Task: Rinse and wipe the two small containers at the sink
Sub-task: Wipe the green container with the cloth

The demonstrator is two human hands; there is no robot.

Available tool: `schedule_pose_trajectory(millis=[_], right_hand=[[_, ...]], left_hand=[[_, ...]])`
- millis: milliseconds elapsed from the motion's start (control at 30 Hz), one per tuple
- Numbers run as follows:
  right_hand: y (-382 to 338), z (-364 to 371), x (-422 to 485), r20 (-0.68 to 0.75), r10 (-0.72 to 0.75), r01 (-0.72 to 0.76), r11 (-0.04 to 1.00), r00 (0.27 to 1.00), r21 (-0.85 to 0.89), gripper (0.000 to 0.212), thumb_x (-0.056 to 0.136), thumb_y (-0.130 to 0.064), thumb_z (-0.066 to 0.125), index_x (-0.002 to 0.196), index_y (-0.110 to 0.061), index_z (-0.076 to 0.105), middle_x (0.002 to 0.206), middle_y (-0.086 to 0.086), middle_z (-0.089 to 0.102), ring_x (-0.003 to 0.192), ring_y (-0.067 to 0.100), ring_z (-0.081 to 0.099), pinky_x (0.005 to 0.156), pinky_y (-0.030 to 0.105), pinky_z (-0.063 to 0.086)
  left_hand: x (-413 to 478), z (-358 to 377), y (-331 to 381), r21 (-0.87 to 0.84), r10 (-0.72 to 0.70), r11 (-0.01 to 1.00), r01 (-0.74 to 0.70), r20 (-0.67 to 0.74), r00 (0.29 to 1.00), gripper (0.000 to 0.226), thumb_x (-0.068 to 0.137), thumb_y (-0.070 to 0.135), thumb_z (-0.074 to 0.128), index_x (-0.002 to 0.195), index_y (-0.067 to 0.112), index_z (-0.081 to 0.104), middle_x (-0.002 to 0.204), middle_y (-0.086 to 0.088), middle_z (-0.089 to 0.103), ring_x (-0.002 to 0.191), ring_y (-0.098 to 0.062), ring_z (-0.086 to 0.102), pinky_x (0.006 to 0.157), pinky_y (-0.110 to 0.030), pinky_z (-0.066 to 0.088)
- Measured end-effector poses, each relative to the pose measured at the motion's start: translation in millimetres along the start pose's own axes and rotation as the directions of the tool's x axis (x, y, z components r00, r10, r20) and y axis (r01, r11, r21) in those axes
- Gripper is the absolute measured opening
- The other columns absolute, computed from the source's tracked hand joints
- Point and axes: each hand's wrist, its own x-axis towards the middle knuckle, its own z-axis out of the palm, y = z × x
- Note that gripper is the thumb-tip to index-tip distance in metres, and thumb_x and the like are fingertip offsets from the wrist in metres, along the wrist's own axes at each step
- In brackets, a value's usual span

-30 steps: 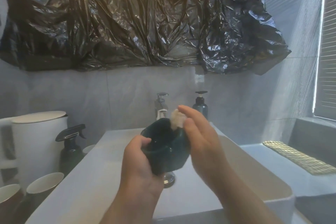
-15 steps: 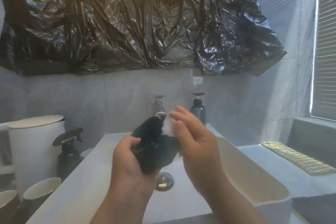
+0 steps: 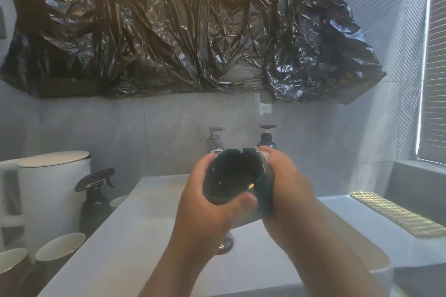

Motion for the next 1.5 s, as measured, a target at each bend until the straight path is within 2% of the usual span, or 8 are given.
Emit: schedule_pose_trajectory(millis=[133,333,567,733,900,1200,1367,1500], right_hand=[[5,-3,5,0.028,0.088,-0.088,0.996,0.996,0.009,0.027,0.101,-0.018,0.051,0.112,0.002,0.064,0.08,0.014,0.068,0.058,0.018,0.067,0.045,0.024,0.053],[26,-2,1,0.081,-0.171,0.18,0.976,0.982,-0.119,0.036,0.089,-0.015,0.054,0.124,-0.014,0.063,0.107,0.005,0.071,0.093,0.02,0.068,0.066,0.022,0.053],[22,-3,-8,0.299,-0.637,0.695,0.566,0.71,-0.444,0.025,0.084,-0.03,0.056,0.098,-0.024,0.076,0.117,-0.014,0.07,0.116,-0.001,0.062,0.091,0.007,0.045],[17,-7,7,0.157,-0.25,0.29,0.895,0.955,-0.339,0.029,0.09,-0.037,0.054,0.088,-0.021,0.078,0.075,0.001,0.071,0.062,0.008,0.063,0.051,0.015,0.046],[20,-8,10,0.145,-0.226,0.247,0.958,0.963,-0.145,0.029,0.084,-0.02,0.052,0.095,-0.019,0.079,0.087,0.009,0.072,0.073,0.019,0.063,0.06,0.026,0.049],[20,-6,-9,0.351,-0.726,0.782,0.412,0.592,-0.468,0.027,0.073,-0.018,0.048,0.097,-0.019,0.062,0.115,0.001,0.055,0.117,0.007,0.054,0.093,0.013,0.042],[8,-10,0,0.232,-0.414,0.475,0.787,0.88,-0.394,0.02,0.082,-0.033,0.053,0.092,-0.028,0.07,0.087,0.0,0.066,0.075,0.016,0.062,0.062,0.024,0.048],[6,-9,5,0.2,-0.185,0.247,0.902,0.962,-0.355,0.017,0.096,-0.021,0.05,0.098,-0.015,0.066,0.07,-0.004,0.066,0.064,0.011,0.06,0.051,0.02,0.046]], left_hand=[[6,-6,-5,0.095,-0.132,0.987,0.129,0.019,0.991,0.052,0.048,0.039,0.08,0.095,0.055,0.065,0.095,0.017,0.075,0.089,-0.007,0.072,0.075,-0.027,0.06],[9,-13,-4,-0.384,-0.447,0.818,0.428,0.043,0.894,0.026,0.065,0.045,0.068,0.075,0.026,0.083,0.094,-0.007,0.08,0.097,-0.029,0.07,0.098,-0.051,0.051],[10,-23,1,-0.225,-0.459,0.853,0.471,0.107,0.882,0.023,0.063,0.035,0.081,0.081,0.021,0.083,0.098,-0.012,0.078,0.092,-0.027,0.069,0.094,-0.051,0.053],[9,-27,3,-0.196,-0.427,0.87,0.452,0.159,0.89,0.027,0.067,0.042,0.064,0.08,0.028,0.083,0.094,-0.008,0.079,0.086,-0.023,0.07,0.096,-0.052,0.053],[9,-22,11,-0.27,-0.397,0.869,0.415,0.12,0.91,0.014,0.059,0.042,0.071,0.068,0.038,0.081,0.08,0.001,0.078,0.09,-0.025,0.069,0.1,-0.053,0.051],[10,-30,5,-0.179,-0.376,0.9,0.398,0.148,0.915,0.053,0.056,0.053,0.077,0.094,0.016,0.08,0.11,-0.02,0.074,0.094,-0.027,0.069,0.1,-0.055,0.05],[9,-31,2,-0.212,-0.317,0.907,0.365,0.227,0.921,0.047,0.053,0.054,0.072,0.092,0.028,0.081,0.112,-0.019,0.072,0.097,-0.029,0.067,0.102,-0.058,0.048],[9,-31,-3,-0.306,-0.29,0.885,0.349,0.223,0.931,0.039,0.053,0.054,0.07,0.084,0.033,0.082,0.097,-0.005,0.077,0.096,-0.027,0.071,0.1,-0.056,0.052]])
